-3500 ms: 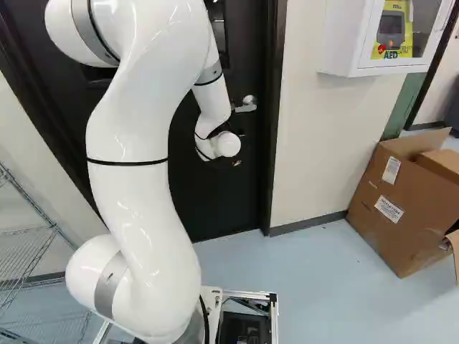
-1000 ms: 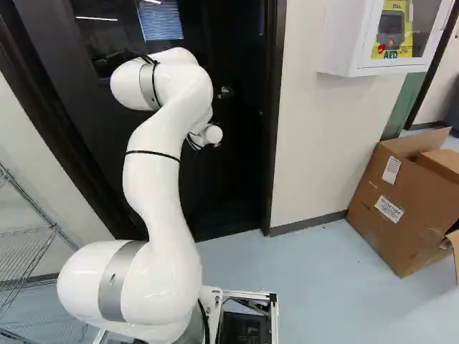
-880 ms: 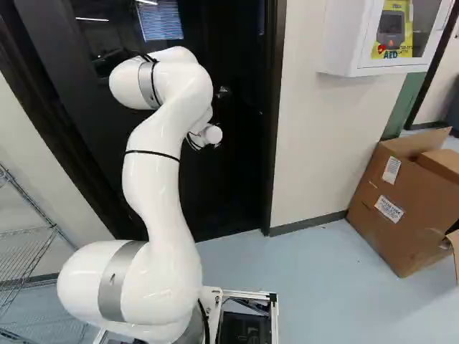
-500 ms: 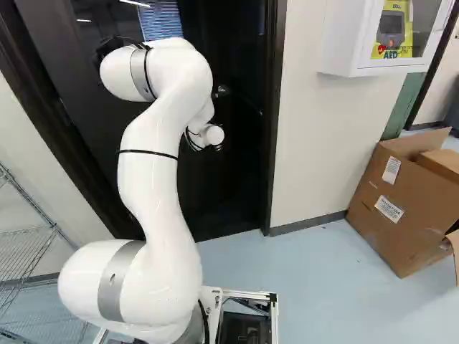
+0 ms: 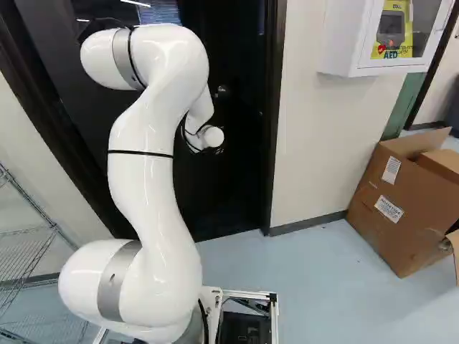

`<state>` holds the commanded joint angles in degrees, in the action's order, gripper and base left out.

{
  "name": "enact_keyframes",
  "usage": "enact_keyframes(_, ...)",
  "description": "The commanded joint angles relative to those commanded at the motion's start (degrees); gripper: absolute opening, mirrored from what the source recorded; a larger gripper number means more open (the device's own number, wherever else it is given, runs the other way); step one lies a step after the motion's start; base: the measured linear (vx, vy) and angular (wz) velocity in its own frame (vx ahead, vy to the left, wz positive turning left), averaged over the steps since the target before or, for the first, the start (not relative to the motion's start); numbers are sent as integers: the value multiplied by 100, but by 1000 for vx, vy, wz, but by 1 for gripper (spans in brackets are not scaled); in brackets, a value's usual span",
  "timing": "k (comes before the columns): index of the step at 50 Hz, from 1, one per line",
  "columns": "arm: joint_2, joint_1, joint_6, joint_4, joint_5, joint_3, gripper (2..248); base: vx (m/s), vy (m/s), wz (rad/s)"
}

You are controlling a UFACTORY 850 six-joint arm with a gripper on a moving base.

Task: Open the door and move inside

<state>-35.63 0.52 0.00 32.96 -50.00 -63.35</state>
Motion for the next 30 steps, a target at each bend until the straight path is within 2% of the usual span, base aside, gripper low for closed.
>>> enact_keyframes(30,785,-103,0,-734,85,1058,247,0,0,0)
